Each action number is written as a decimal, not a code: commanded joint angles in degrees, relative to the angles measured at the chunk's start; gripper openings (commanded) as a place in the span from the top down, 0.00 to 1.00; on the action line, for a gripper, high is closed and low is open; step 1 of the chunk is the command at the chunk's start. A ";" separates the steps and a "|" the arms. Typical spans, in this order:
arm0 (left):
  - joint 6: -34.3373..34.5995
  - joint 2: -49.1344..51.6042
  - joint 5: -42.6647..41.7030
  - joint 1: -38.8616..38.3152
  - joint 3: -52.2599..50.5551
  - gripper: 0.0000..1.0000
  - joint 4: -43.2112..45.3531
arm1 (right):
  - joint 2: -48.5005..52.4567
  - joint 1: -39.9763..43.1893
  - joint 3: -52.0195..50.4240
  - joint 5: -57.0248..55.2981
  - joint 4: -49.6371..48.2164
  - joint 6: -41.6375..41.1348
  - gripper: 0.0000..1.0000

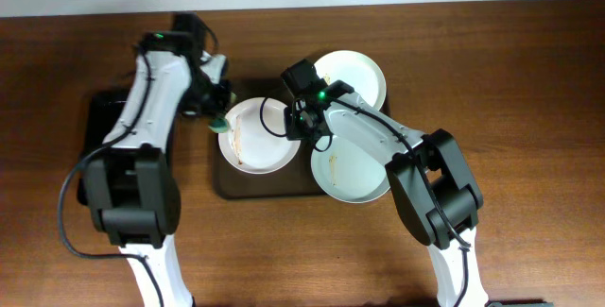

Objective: Clean dirty plates on tray and stack at the side
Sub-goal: 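Bring the sponge over the left white plate held by the right gripper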

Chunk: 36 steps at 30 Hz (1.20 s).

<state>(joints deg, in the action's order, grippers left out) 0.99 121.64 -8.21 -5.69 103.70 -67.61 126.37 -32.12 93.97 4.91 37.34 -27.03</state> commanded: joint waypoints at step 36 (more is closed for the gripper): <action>5.81 0.28 4.98 -8.57 -16.02 0.99 8.63 | 0.55 -0.09 0.42 0.92 -0.37 -0.09 0.96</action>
<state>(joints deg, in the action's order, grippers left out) 6.15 121.64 1.56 -14.24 88.23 -60.29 126.39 -32.14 93.97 6.37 37.04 -26.81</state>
